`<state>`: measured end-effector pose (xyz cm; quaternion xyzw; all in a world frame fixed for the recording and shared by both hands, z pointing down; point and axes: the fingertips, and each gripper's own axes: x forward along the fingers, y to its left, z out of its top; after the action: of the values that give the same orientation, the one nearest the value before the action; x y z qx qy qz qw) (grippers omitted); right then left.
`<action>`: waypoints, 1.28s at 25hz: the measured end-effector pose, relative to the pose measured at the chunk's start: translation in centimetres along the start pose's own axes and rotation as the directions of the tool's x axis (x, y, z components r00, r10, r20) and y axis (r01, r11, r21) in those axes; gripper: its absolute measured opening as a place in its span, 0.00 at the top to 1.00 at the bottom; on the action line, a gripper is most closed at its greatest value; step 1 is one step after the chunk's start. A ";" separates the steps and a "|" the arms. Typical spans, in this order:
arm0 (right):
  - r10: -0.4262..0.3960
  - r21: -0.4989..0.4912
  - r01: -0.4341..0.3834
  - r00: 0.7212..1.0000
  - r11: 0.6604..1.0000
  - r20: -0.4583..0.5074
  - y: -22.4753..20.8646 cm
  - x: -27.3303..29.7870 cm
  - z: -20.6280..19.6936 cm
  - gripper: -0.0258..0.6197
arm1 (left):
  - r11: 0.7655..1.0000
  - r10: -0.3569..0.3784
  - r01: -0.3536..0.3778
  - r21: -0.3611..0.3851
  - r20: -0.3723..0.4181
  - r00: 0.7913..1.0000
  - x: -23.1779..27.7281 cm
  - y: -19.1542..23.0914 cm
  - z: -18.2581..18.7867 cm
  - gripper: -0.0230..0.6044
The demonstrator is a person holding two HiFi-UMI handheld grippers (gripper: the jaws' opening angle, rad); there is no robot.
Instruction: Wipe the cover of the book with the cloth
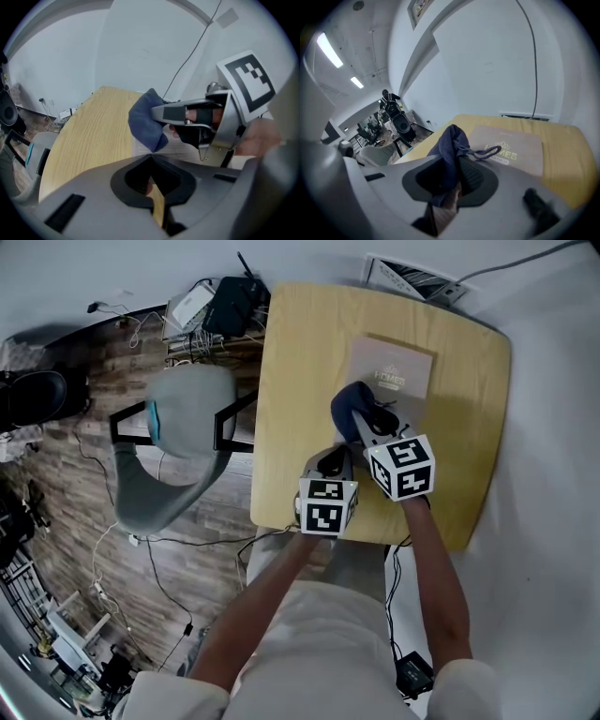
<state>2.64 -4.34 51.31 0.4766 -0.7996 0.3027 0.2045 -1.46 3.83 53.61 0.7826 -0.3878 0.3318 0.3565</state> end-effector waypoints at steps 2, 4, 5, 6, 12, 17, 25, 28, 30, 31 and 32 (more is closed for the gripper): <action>-0.033 -0.025 0.032 0.999 0.999 -0.012 -0.5 0.0 -0.4 0.82 | 1.000 0.000 0.000 -0.010 0.002 1.000 0.0 0.0 0.0 0.95; -0.062 -0.036 0.061 0.998 0.997 -0.022 -1.4 -0.6 -0.7 0.82 | 1.000 0.002 -0.002 -0.005 0.005 1.000 0.0 0.0 0.0 0.95; -0.076 -0.045 0.075 0.997 0.996 -0.027 -2.0 -1.0 -0.9 0.82 | 1.000 0.006 -0.006 0.001 0.007 1.000 0.0 0.0 -0.1 0.95; -0.090 -0.054 0.088 0.995 0.995 -0.032 -2.6 -1.5 -1.2 0.82 | 1.000 0.009 -0.009 0.006 0.010 1.000 0.0 -0.1 -0.1 0.95; -0.191 -0.007 0.191 0.981 0.982 -0.030 -7.2 -4.9 -3.4 0.82 | 1.000 0.010 -0.010 0.007 0.000 1.000 0.2 0.3 -0.3 0.95; -0.273 0.002 0.273 0.961 0.962 -0.047 -10.8 -8.2 -5.1 0.82 | 1.000 0.003 -0.003 -0.003 -0.009 1.000 0.3 0.2 -0.4 0.95; -0.355 -0.002 0.355 0.934 0.935 -0.040 -11.8 -11.2 -4.9 0.82 | 1.000 -0.009 0.010 0.025 -0.039 0.999 0.3 0.0 -0.2 0.95; -0.283 0.033 0.283 0.959 0.959 0.017 -8.9 -11.4 -2.9 0.82 | 0.999 -0.032 0.032 0.006 -0.043 0.999 0.2 0.2 -0.2 0.95; -0.189 0.057 0.186 0.981 0.981 0.049 -6.0 -10.7 -1.7 0.82 | 0.998 -0.056 0.055 -0.007 -0.049 0.997 0.1 0.2 -0.3 0.95; -0.147 0.054 0.144 0.988 0.988 0.054 -4.6 -10.1 -1.4 0.82 | 0.998 -0.064 0.064 -0.009 -0.057 0.996 0.0 0.2 -0.5 0.95; -0.111 0.043 0.109 0.992 0.993 0.054 -3.3 -9.6 -1.1 0.82 | 0.998 -0.068 0.068 -0.008 -0.066 0.996 -0.1 0.2 -0.8 0.95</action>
<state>10.05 1.33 47.14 0.5323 -0.7714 0.2934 0.1887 -1.87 4.45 53.98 0.7830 -0.3499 0.3440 0.3822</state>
